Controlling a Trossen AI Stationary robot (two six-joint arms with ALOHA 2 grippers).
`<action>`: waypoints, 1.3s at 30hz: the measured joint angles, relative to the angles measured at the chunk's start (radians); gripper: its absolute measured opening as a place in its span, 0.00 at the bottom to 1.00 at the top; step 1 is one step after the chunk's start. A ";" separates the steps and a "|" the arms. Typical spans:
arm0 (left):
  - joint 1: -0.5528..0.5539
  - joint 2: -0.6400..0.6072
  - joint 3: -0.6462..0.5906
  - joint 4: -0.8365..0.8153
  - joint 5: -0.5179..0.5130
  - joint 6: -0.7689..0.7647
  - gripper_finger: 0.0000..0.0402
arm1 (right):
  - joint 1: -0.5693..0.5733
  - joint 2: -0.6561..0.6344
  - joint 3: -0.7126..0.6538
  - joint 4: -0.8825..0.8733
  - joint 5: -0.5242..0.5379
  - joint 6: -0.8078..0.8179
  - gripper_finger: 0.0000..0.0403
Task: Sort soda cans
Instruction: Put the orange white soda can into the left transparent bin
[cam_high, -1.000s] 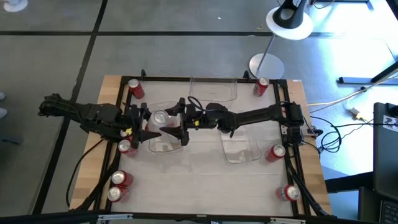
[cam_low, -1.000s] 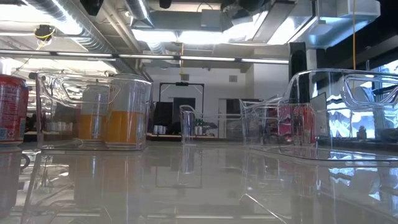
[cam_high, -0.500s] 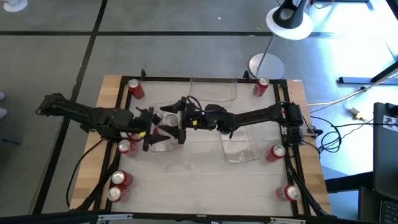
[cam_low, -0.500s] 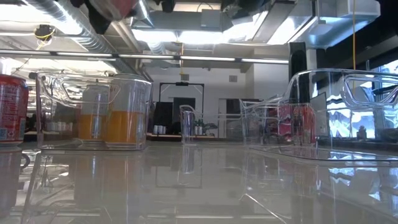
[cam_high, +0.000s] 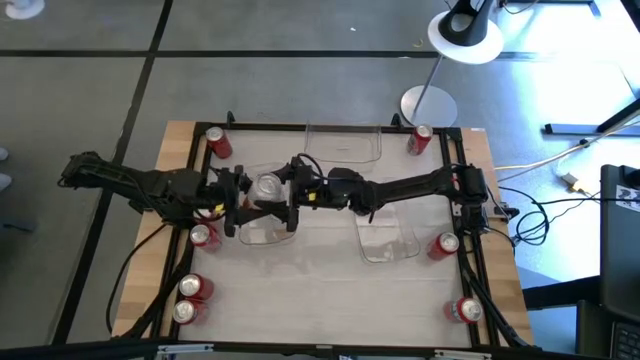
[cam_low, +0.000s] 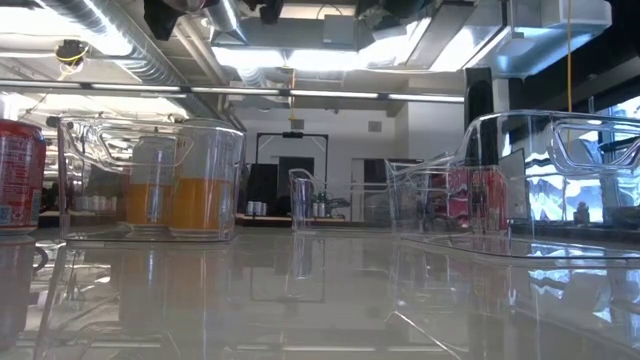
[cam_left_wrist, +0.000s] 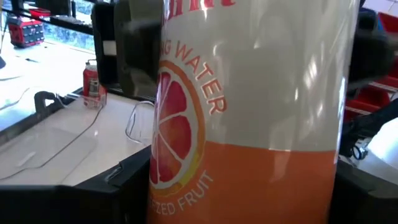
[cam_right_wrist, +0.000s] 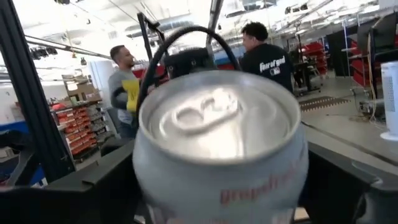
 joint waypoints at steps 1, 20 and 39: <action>0.000 0.001 0.000 -0.001 0.000 0.000 0.71 | 0.000 0.000 0.000 0.017 -0.003 0.000 0.87; -0.001 -0.036 0.002 -0.046 0.000 -0.001 0.83 | 0.000 0.002 -0.002 0.015 -0.026 -0.002 0.70; -0.002 -0.281 0.110 -0.520 -0.103 -0.133 0.79 | 0.055 0.115 0.179 -0.181 0.093 -0.080 0.70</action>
